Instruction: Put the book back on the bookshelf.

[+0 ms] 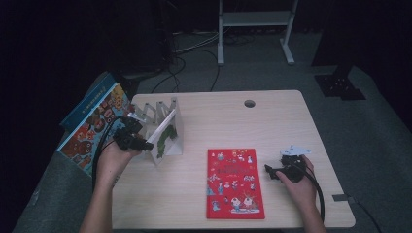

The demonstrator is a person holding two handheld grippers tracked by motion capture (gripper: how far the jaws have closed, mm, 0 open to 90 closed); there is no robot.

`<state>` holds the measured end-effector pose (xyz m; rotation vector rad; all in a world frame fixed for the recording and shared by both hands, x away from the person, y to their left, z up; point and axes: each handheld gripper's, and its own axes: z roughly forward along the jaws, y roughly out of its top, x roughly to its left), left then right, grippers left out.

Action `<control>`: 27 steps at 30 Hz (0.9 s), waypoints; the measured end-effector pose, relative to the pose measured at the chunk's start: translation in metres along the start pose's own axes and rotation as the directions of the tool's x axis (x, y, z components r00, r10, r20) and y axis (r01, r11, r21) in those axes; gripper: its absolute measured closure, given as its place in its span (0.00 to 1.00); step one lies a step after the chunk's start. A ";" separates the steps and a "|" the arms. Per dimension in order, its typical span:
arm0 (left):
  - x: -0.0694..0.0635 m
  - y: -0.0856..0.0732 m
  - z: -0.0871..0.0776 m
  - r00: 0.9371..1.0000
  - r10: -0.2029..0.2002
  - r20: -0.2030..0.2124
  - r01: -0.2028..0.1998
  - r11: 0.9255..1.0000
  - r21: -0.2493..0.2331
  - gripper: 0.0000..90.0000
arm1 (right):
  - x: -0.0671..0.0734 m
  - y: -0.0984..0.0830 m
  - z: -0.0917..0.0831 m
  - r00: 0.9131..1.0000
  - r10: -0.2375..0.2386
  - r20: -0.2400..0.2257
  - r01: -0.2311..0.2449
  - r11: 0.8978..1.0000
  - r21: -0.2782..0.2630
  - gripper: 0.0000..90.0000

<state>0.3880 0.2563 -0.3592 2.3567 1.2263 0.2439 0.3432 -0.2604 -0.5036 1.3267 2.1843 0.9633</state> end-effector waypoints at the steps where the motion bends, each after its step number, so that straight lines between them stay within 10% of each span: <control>1: 0.001 -0.002 0.000 1.000 0.002 0.003 -0.002 1.000 0.005 0.68 | 0.000 0.000 0.000 1.000 0.000 0.000 0.000 1.000 0.000 0.14; 6: 0.003 -0.009 0.008 1.000 -0.005 0.031 0.004 1.000 0.014 0.80 | 0.000 0.000 0.000 1.000 0.000 0.000 0.000 1.000 0.000 0.14; 27: -0.039 0.015 0.030 0.989 0.076 0.125 -0.072 0.997 -0.034 0.76 | 0.000 0.000 0.000 1.000 0.000 0.000 0.000 1.000 0.000 0.14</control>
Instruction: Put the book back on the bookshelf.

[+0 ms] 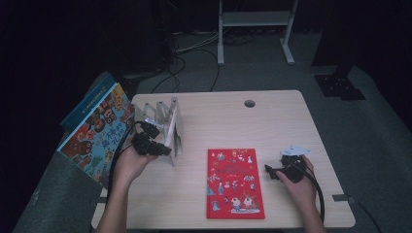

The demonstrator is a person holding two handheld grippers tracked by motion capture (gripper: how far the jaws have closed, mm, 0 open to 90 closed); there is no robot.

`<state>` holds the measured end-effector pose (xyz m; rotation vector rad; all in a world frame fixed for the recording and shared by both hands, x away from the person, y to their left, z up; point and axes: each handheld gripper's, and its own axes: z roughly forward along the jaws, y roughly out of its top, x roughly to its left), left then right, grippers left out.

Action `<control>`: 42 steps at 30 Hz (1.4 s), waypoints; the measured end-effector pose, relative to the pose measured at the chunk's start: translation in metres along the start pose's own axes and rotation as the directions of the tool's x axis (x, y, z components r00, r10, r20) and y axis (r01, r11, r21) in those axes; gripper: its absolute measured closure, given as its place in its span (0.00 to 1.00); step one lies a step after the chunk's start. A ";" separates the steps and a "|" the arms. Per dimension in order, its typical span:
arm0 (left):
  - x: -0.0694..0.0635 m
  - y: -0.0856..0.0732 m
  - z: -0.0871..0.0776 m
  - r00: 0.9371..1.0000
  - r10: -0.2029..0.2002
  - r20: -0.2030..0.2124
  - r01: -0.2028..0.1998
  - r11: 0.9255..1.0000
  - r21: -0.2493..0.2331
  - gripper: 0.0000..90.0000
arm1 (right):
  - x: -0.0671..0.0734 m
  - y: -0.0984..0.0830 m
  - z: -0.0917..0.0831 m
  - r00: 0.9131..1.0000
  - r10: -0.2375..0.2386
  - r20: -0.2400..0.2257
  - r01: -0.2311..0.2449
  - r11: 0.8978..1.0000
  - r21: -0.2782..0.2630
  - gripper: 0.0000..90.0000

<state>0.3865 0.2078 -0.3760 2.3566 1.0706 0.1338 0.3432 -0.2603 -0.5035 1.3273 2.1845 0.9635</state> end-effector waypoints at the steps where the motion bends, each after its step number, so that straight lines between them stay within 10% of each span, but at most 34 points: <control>1: -0.002 0.001 0.001 1.000 0.002 0.005 -0.002 1.000 0.000 0.76 | 0.000 0.000 0.000 1.000 0.000 0.000 0.000 1.000 0.000 0.14; 13: -0.006 -0.001 0.006 0.999 0.030 0.036 -0.029 0.999 -0.024 0.74 | 0.000 0.000 0.000 1.000 0.003 0.000 -0.003 1.000 0.002 0.13; 24: -0.027 -0.031 0.016 0.993 0.105 0.053 -0.100 0.992 -0.081 0.50 | 0.003 -0.001 -0.005 1.000 0.001 0.006 -0.001 1.000 0.022 0.16; 42: -0.067 -0.052 0.061 0.974 0.209 0.087 -0.199 0.973 -0.116 0.30 | 0.055 0.000 -0.024 0.988 -0.073 -0.138 0.074 0.997 -0.003 0.22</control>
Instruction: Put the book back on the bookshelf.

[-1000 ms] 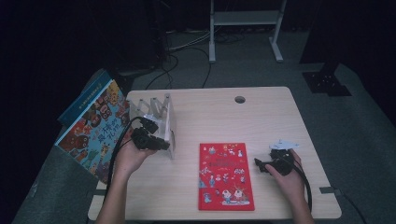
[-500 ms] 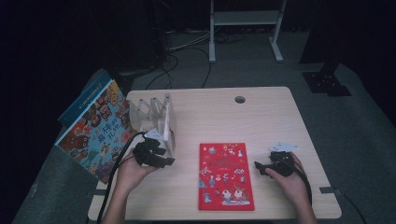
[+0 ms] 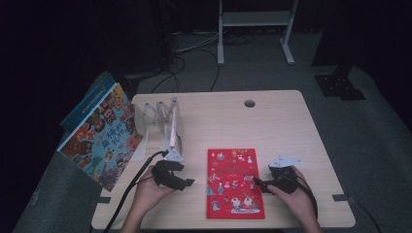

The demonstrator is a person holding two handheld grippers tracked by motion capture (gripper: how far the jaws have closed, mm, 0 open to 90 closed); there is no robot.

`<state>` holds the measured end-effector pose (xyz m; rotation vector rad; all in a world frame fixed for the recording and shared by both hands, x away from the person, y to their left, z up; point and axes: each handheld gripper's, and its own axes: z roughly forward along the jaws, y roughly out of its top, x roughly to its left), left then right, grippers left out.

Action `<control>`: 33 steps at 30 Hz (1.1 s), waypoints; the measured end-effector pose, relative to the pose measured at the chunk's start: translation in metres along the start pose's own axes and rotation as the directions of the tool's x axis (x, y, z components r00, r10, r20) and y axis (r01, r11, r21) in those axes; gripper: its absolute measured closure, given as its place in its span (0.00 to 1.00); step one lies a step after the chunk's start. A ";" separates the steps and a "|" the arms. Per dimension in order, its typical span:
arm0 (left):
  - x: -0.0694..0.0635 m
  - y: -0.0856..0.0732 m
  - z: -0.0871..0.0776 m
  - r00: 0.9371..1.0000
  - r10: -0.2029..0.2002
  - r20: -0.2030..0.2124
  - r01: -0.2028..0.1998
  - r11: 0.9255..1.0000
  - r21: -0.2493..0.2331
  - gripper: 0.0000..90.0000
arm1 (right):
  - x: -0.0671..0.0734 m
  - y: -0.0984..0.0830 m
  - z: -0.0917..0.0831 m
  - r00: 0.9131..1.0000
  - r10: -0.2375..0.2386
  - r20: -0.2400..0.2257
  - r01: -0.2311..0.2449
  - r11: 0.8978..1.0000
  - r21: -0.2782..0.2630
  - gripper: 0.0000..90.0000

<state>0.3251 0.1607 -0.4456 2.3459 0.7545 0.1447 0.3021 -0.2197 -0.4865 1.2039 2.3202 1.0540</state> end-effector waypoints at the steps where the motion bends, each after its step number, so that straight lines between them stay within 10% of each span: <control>1: -0.001 0.000 0.003 1.000 0.010 0.001 -0.010 1.000 0.000 0.30 | 0.002 0.002 0.001 1.000 -0.002 -0.009 0.002 1.000 -0.004 0.23; 14: -0.008 -0.005 0.033 0.998 0.054 0.023 -0.053 0.999 -0.011 0.21 | 0.008 0.016 0.029 0.996 0.035 -0.078 -0.033 0.999 0.020 0.25; 33: -0.011 -0.002 0.044 0.996 0.079 0.047 -0.080 0.997 0.022 0.20 | 0.013 0.076 0.084 0.986 -0.056 -0.155 0.070 0.994 0.085 0.26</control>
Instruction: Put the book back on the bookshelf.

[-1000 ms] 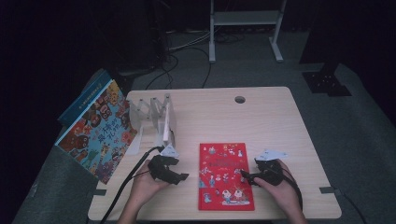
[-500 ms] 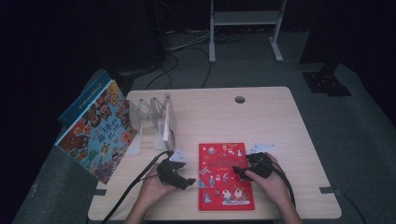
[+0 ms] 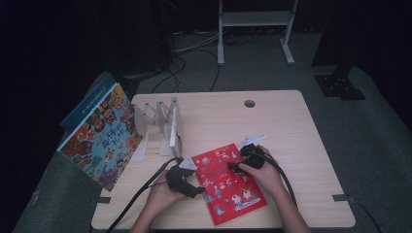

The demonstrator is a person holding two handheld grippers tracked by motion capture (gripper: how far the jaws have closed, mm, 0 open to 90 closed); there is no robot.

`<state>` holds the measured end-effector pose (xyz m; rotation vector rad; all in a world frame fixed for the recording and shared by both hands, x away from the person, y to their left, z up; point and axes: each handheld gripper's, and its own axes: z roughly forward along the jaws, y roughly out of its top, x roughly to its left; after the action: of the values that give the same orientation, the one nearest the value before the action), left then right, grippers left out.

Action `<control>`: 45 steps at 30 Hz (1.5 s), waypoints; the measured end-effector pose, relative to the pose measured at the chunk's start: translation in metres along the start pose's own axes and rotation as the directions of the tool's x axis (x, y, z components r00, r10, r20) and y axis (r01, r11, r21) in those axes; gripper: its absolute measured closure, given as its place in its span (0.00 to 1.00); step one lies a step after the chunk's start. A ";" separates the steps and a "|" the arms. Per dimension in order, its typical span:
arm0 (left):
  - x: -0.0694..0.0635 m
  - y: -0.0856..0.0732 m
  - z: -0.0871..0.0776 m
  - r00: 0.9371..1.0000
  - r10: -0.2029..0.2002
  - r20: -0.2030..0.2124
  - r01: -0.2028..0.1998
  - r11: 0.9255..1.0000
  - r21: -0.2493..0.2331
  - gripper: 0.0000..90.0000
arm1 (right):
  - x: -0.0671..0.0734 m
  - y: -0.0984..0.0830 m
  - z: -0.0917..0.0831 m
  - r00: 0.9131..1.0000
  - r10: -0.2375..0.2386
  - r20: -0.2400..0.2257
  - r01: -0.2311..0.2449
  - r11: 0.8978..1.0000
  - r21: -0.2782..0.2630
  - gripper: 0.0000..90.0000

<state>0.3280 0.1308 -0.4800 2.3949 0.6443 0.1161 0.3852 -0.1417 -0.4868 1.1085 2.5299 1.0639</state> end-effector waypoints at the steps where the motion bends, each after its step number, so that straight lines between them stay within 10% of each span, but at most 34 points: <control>1: 0.000 0.000 -0.001 1.000 0.004 -0.006 -0.004 1.000 -0.006 0.19 | 0.001 0.003 0.003 1.000 -0.004 -0.003 0.004 1.000 0.003 0.26; 12: -0.002 0.000 -0.002 1.000 0.018 -0.021 -0.018 1.000 0.005 0.19 | 0.005 0.006 -0.006 0.999 -0.042 0.029 0.042 0.999 0.003 0.29; 29: -0.003 0.002 -0.001 1.000 0.020 -0.020 -0.019 1.000 0.023 0.18 | 0.010 -0.062 -0.072 0.997 -0.020 0.073 0.026 0.997 -0.078 0.26; 45: -0.008 0.024 0.020 1.000 -0.017 -0.015 0.017 1.000 0.008 0.19 | 0.023 -0.114 -0.101 0.995 -0.041 0.094 0.045 0.998 -0.037 0.23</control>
<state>0.3355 0.0992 -0.4805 2.3978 0.6724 0.1243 0.2615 -0.2339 -0.4878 1.0630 2.4396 1.0216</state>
